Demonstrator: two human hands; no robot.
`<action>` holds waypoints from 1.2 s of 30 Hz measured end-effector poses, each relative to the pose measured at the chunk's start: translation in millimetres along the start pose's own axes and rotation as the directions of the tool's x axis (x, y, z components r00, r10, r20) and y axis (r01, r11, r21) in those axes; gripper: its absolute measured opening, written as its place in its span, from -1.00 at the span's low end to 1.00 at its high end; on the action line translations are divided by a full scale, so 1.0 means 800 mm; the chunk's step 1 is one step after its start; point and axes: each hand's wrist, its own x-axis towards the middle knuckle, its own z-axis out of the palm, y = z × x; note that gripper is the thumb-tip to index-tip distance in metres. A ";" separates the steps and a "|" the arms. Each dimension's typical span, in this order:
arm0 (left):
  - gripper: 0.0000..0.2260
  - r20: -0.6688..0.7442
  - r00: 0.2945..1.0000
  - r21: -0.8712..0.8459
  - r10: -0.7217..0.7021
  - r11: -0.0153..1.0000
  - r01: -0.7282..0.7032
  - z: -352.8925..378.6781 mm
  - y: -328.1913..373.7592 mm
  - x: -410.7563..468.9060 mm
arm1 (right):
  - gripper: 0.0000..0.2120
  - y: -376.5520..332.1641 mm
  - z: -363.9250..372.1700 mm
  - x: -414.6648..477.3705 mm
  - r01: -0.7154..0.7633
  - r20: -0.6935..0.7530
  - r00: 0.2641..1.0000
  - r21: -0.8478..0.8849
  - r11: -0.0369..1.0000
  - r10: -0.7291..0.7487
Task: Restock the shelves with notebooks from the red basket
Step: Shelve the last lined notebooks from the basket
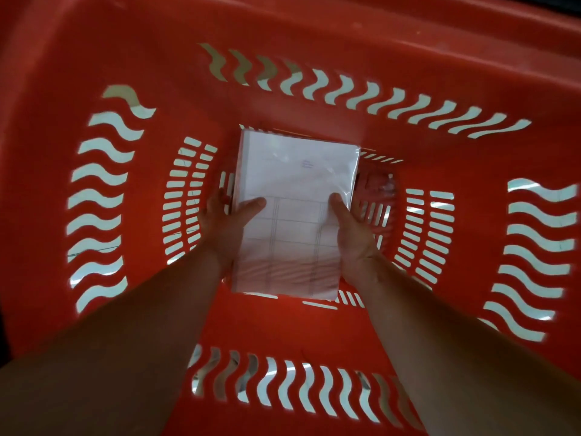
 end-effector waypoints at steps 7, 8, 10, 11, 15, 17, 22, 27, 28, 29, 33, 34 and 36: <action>-0.11 0.058 0.997 -0.046 0.045 0.998 -0.042 -0.004 0.000 -0.005 | -0.25 0.004 0.006 0.001 0.047 0.037 0.998 0.082 0.996 -0.050; -0.13 0.066 0.996 -0.035 0.059 0.998 -0.057 -0.006 -0.001 -0.004 | -0.25 0.004 0.007 0.001 0.027 0.048 0.998 0.068 0.997 -0.031; -0.15 0.068 0.995 -0.030 0.071 0.997 -0.070 -0.008 0.000 -0.003 | -0.20 0.002 0.005 0.002 0.009 0.076 0.997 0.076 0.997 -0.014; -0.14 0.066 0.995 -0.038 0.069 0.997 -0.067 -0.010 0.002 -0.006 | -0.21 0.001 0.006 0.002 -0.010 0.073 0.997 0.099 0.995 0.003; -0.10 0.094 0.995 -0.160 0.033 0.987 -0.018 -0.009 0.011 -0.013 | -0.09 -0.010 0.011 -0.004 -0.090 0.128 0.989 0.163 0.982 0.070; -0.10 0.137 0.991 -0.209 0.016 0.978 0.013 -0.009 0.013 -0.010 | -0.12 -0.014 0.009 -0.006 -0.121 0.120 0.988 0.181 0.976 0.100; -0.24 0.127 0.992 -0.240 0.008 0.970 0.023 -0.007 0.021 -0.014 | -0.33 -0.014 0.002 0.003 -0.205 0.116 0.977 0.250 0.946 0.181; -0.27 0.214 0.974 -0.239 -0.075 0.963 0.127 -0.010 0.026 -0.019 | 0.09 -0.027 -0.002 -0.012 -0.239 0.221 0.950 0.057 0.969 0.221; -0.23 0.223 0.972 -0.224 -0.080 0.966 0.131 -0.012 0.029 -0.021 | 0.17 -0.027 -0.004 -0.010 -0.208 0.229 0.952 -0.013 0.978 0.206; -0.19 0.225 0.970 -0.210 -0.089 0.968 0.137 -0.013 0.031 -0.022 | 0.19 -0.026 -0.005 -0.006 -0.250 0.252 0.936 -0.020 0.968 0.247; -0.37 0.241 0.962 -0.173 -0.126 0.970 0.170 -0.013 0.041 -0.029 | 0.07 -0.034 -0.010 -0.022 -0.294 0.274 0.921 0.018 0.956 0.278; -0.49 0.247 0.960 -0.189 -0.131 0.965 0.180 -0.012 0.044 -0.034 | -0.04 -0.043 -0.010 -0.034 -0.266 0.248 0.934 0.004 0.964 0.257; -0.59 0.238 0.956 -0.210 -0.170 0.952 0.221 -0.013 0.054 -0.049 | -0.25 -0.056 -0.018 -0.047 -0.269 0.268 0.928 -0.004 0.963 0.260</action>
